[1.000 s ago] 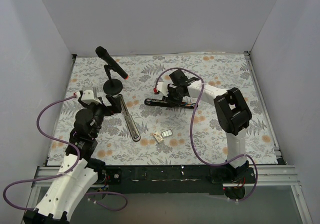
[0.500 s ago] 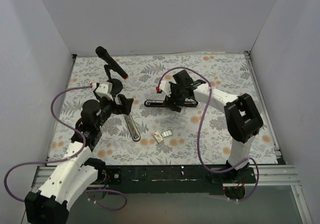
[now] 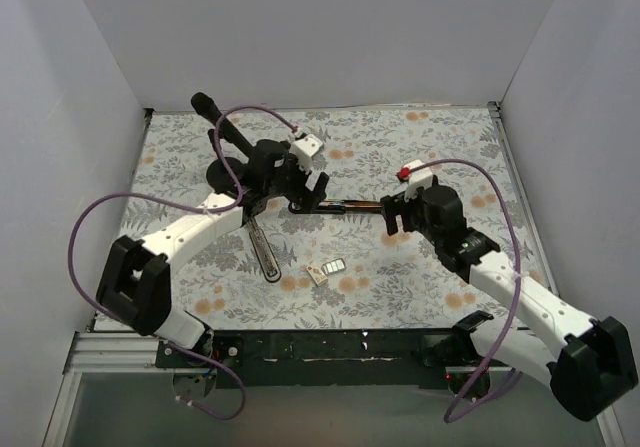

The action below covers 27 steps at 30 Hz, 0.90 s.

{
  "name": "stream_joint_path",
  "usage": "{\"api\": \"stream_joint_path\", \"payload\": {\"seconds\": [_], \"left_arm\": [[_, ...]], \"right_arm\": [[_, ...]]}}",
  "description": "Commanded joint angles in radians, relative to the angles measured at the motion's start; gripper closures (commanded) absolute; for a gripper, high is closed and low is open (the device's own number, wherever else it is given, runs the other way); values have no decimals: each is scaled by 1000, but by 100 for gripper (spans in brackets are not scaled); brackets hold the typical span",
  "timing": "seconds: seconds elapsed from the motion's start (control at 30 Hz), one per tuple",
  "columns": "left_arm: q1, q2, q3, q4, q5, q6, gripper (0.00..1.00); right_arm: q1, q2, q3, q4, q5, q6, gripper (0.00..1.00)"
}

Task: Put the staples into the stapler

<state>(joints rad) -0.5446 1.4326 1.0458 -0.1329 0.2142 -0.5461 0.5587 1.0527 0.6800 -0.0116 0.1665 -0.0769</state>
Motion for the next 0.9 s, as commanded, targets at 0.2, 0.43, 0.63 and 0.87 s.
{"api": "stream_joint_path", "payload": {"seconds": [0.2, 0.43, 0.63, 0.87], "left_arm": [[-75, 313, 238, -151, 48, 299, 6], [-98, 505, 385, -218, 56, 362, 16], [-106, 641, 503, -247, 53, 383, 23], [-112, 716, 576, -306, 36, 379, 42]], "right_arm": [[4, -497, -284, 79, 102, 281, 7], [6, -614, -310, -48, 102, 292, 7], [4, -637, -316, -79, 111, 289, 7], [4, -625, -315, -82, 100, 275, 7]]}}
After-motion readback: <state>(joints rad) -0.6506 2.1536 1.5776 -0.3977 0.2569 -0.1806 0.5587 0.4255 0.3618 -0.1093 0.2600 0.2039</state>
